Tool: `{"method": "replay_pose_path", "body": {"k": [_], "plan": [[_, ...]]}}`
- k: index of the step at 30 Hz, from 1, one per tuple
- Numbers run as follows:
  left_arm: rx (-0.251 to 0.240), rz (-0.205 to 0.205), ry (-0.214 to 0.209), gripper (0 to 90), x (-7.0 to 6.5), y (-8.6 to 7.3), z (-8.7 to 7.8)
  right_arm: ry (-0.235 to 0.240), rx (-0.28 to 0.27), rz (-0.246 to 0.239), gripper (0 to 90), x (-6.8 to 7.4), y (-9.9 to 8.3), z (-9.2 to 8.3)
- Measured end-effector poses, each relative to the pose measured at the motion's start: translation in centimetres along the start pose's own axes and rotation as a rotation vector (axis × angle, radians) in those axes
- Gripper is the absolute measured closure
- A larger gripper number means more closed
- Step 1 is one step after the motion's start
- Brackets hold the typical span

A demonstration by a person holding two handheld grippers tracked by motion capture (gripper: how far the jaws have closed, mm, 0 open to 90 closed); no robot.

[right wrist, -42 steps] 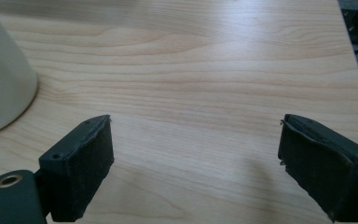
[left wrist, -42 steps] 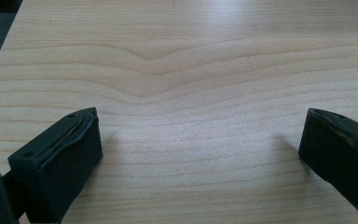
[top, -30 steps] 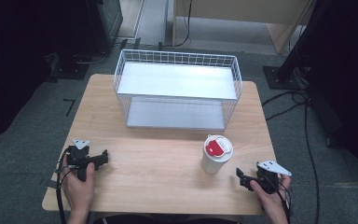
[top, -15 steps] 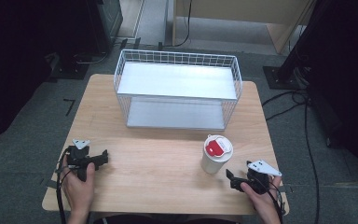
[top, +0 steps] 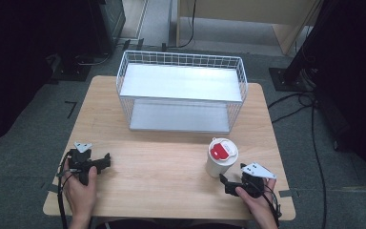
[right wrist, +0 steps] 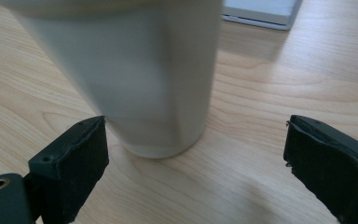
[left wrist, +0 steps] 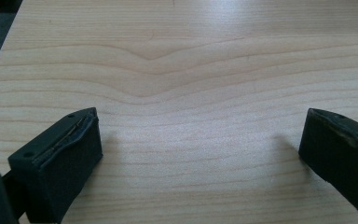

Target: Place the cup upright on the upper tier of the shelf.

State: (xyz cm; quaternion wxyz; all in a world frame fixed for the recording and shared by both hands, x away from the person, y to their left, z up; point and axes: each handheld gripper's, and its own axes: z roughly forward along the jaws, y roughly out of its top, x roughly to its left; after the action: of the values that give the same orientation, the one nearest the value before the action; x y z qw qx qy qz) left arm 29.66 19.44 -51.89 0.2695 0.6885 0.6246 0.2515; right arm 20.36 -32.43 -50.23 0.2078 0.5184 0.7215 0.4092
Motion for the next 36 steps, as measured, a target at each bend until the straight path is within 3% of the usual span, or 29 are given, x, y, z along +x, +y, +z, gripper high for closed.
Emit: {"method": "replay_pose_path", "body": {"k": [14, 36], "plan": [[0.000, 0.000, 0.000, 0.0, 0.0, 0.0, 0.0, 0.026, -0.058, 0.000, 9.6, 2.3, 0.8, 1.4], [0.001, 0.002, 0.001, 0.0, 0.0, 0.0, 0.0, -0.006, -0.194, 0.055, 10.9, 3.1, 1.9, 2.3]]}}
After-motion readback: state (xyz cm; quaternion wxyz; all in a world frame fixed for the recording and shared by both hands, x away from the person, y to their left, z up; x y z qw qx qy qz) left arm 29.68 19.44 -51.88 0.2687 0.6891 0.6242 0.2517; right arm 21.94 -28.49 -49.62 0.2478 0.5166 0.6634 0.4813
